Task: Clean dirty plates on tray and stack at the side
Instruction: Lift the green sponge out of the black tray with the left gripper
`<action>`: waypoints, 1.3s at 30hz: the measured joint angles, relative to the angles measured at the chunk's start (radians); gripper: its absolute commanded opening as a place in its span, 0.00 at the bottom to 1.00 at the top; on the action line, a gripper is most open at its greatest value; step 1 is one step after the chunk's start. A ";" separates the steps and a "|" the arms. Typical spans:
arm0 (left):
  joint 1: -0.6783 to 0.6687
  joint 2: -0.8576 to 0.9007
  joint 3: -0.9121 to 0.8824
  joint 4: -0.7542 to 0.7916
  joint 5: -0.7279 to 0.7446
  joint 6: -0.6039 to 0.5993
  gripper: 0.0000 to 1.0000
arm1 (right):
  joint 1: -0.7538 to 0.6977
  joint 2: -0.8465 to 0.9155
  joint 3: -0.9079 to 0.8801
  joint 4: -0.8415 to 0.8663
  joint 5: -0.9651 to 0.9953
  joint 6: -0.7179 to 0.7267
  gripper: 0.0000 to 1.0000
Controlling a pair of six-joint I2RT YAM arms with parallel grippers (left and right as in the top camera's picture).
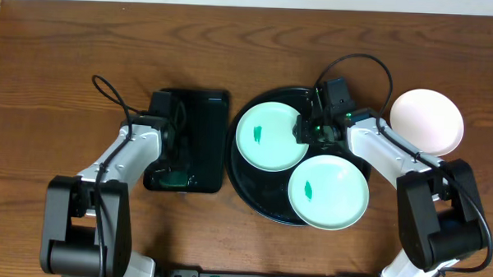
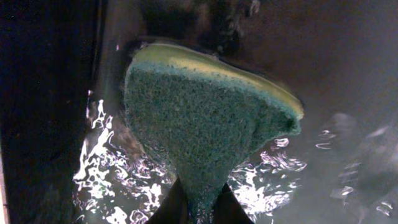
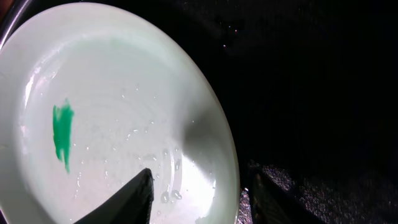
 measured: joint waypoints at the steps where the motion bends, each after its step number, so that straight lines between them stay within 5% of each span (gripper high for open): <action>1: 0.000 -0.004 0.000 -0.003 0.000 0.000 0.07 | 0.000 0.000 0.000 0.001 0.000 0.000 0.50; 21: -0.001 -0.499 0.000 -0.037 0.026 0.000 0.07 | 0.000 0.000 0.000 0.025 -0.016 -0.003 0.43; 39: -0.001 -0.531 0.000 -0.052 0.026 0.000 0.07 | 0.000 0.000 0.000 0.027 -0.019 -0.003 0.45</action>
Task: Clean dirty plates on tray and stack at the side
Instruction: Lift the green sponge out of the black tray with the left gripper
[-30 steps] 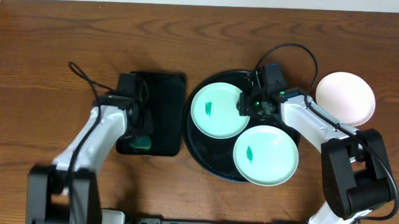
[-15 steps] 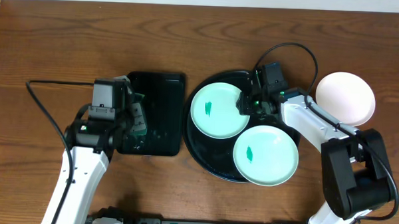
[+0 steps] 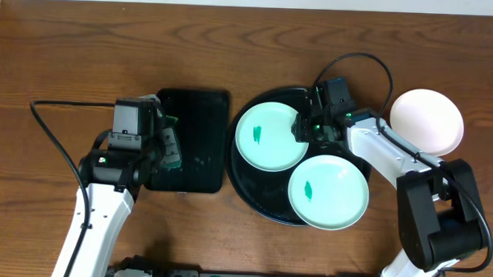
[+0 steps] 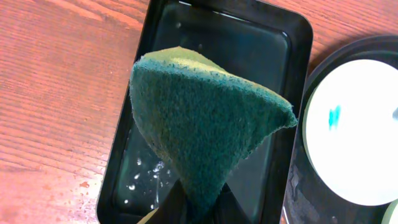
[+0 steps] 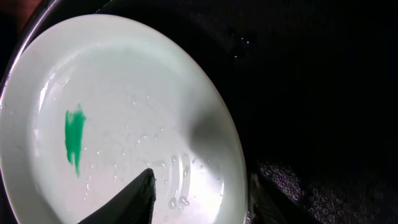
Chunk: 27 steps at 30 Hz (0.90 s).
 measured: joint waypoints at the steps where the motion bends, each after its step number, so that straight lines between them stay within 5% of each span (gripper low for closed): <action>1: 0.000 0.001 0.000 0.000 0.000 0.000 0.07 | 0.000 0.000 0.000 0.001 0.000 0.000 0.45; 13: 0.000 0.043 0.000 0.000 0.000 0.000 0.07 | 0.000 0.000 0.000 -0.001 0.047 -0.004 0.27; 27: 0.000 0.048 0.000 0.015 0.000 0.000 0.07 | -0.001 0.001 0.000 -0.053 0.092 -0.005 0.24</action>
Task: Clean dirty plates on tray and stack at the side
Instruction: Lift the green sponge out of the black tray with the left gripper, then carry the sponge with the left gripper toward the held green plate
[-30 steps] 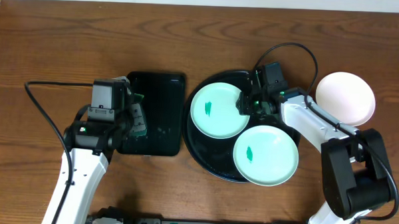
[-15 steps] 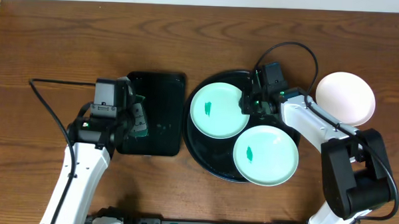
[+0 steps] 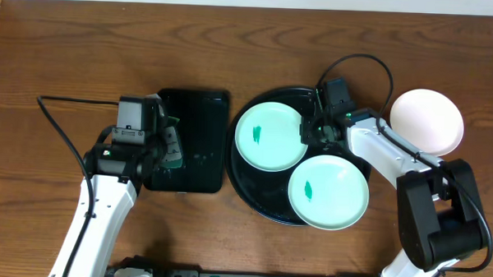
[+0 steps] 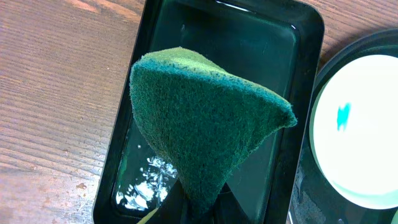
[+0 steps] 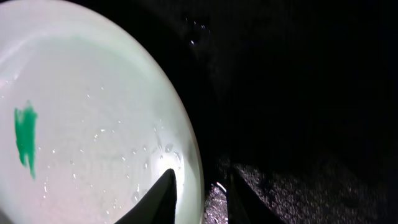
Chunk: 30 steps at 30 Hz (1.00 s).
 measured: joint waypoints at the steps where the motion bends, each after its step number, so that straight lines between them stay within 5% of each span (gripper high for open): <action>1: 0.000 0.000 0.000 0.001 0.000 0.000 0.07 | 0.000 0.000 0.000 -0.005 0.000 0.000 0.20; 4: 0.000 0.000 0.000 0.001 0.000 0.000 0.07 | 0.000 0.000 0.000 -0.019 0.001 0.001 0.27; 10: 0.000 0.000 0.000 0.005 0.000 0.000 0.08 | 0.000 0.000 -0.001 -0.043 0.004 0.006 0.85; 13: 0.000 0.000 0.000 0.008 0.000 0.000 0.07 | 0.000 0.000 -0.001 -0.035 0.004 -0.004 0.97; 15: 0.000 0.000 0.000 0.008 0.000 0.000 0.07 | 0.000 0.000 -0.002 -0.036 0.006 -0.001 0.92; 17: 0.000 0.000 0.000 0.008 0.000 0.000 0.07 | 0.000 0.000 -0.002 -0.037 0.006 -0.001 0.62; 20: 0.000 0.000 0.000 0.008 0.000 0.000 0.08 | 0.000 0.000 -0.002 -0.040 0.007 -0.002 0.34; 27: 0.000 0.000 0.000 0.008 0.000 0.000 0.07 | 0.000 0.000 -0.002 -0.043 0.007 0.000 0.38; 30: 0.000 0.000 0.000 0.008 0.000 0.000 0.08 | 0.000 0.000 -0.002 -0.043 0.006 -0.003 0.21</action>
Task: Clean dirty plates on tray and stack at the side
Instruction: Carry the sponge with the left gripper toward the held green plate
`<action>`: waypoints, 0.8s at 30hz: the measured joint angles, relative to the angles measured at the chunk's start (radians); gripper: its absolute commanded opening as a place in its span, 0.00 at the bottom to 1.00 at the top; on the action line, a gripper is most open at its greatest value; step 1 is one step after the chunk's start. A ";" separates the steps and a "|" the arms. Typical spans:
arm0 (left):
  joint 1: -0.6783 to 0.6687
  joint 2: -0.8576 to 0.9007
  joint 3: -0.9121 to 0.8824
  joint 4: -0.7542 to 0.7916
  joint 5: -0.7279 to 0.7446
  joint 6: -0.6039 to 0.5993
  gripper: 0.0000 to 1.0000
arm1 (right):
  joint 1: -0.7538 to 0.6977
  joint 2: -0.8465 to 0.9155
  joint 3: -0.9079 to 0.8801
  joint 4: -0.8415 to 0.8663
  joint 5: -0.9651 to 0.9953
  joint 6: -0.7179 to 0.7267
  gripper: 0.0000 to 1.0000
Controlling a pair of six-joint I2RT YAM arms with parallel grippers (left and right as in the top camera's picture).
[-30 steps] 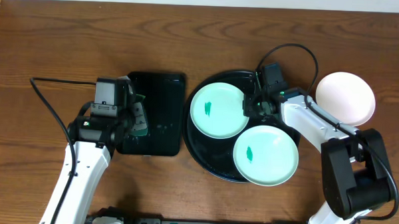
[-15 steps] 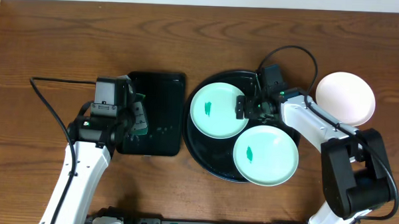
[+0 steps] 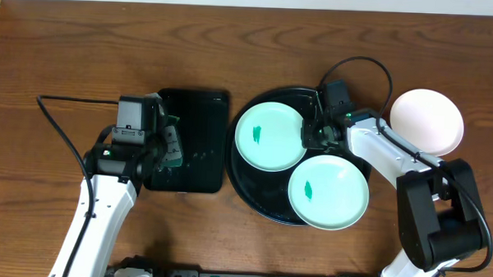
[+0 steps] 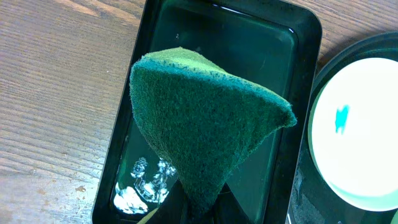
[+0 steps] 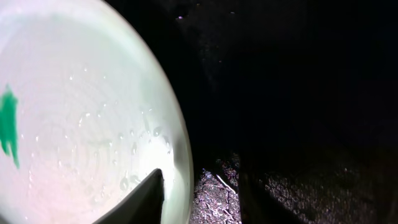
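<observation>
Two pale green plates lie on the round black tray [image 3: 252, 203]. The upper-left plate [image 3: 269, 138] has a green smear [image 5: 9, 127], and so does the lower-right plate [image 3: 328, 191]. My right gripper [image 5: 200, 186] is open astride the upper-left plate's right rim [image 5: 180, 143], one finger over the plate and the other over the tray. My left gripper [image 4: 202, 211] is shut on a folded green sponge [image 4: 205, 124], held above the black water tray [image 4: 298, 37].
A clean white plate [image 3: 427, 120] sits on the wooden table to the right of the round tray. Water glints at the near end of the black rectangular tray [image 3: 200, 104]. Cables trail from both arms.
The right gripper's fingers stand slightly wider apart around the plate rim, and the rim sits a little further left in its view. The left gripper with the sponge has barely moved.
At first the sponge was down in the water of the black tray, with the left gripper shut on it. Then it was held up above that tray, and it has stayed there. The right gripper has stayed at the upper-left plate's right rim throughout.
</observation>
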 measured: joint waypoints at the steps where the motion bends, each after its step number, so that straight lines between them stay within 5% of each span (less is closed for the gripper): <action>1: 0.000 0.000 0.000 0.000 0.000 0.000 0.07 | 0.000 0.000 0.000 0.000 0.000 0.001 0.15; 12: 0.000 0.000 0.000 0.001 0.000 0.000 0.07 | 0.020 0.000 0.000 0.003 0.009 0.004 0.02; 24: 0.000 0.000 0.000 0.016 0.000 0.000 0.07 | 0.022 0.002 0.000 0.005 0.012 0.011 0.01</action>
